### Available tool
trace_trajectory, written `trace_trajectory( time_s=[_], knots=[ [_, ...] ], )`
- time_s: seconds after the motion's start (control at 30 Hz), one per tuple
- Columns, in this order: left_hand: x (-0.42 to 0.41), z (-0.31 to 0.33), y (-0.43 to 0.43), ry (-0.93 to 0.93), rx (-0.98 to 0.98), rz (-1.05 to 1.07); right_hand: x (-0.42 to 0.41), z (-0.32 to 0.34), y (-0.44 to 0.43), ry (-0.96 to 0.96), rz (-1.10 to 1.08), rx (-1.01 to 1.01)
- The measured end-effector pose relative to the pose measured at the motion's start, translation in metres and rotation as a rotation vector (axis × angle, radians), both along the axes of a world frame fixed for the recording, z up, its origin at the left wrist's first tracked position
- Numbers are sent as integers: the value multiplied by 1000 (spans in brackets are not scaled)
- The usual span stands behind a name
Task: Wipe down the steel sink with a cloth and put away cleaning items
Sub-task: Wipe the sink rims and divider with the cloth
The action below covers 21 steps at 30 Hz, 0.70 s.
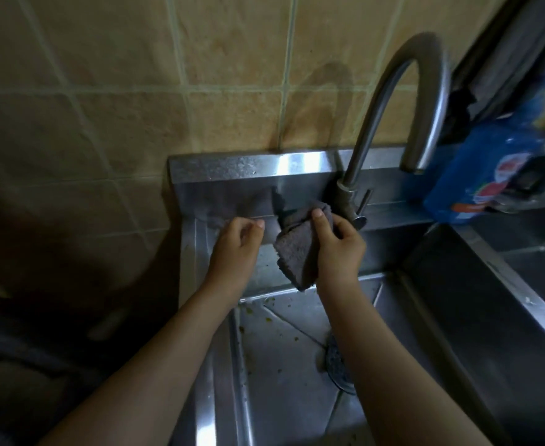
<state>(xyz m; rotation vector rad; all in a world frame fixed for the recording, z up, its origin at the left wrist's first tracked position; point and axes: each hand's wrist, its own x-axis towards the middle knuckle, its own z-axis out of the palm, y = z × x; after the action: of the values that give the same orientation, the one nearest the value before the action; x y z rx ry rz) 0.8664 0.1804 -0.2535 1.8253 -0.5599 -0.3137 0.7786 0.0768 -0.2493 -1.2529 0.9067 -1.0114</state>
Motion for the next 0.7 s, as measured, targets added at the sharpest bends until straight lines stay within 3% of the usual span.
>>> trace_trajectory(
  time_s=[0.27, 0.7],
  knots=[
    [-68, 28, 51, 168, -67, -8, -67, 33, 54, -52, 43, 391],
    [-149, 37, 108, 229, -90, 25, -149, 49, 115, -121, 170, 543]
  ],
)
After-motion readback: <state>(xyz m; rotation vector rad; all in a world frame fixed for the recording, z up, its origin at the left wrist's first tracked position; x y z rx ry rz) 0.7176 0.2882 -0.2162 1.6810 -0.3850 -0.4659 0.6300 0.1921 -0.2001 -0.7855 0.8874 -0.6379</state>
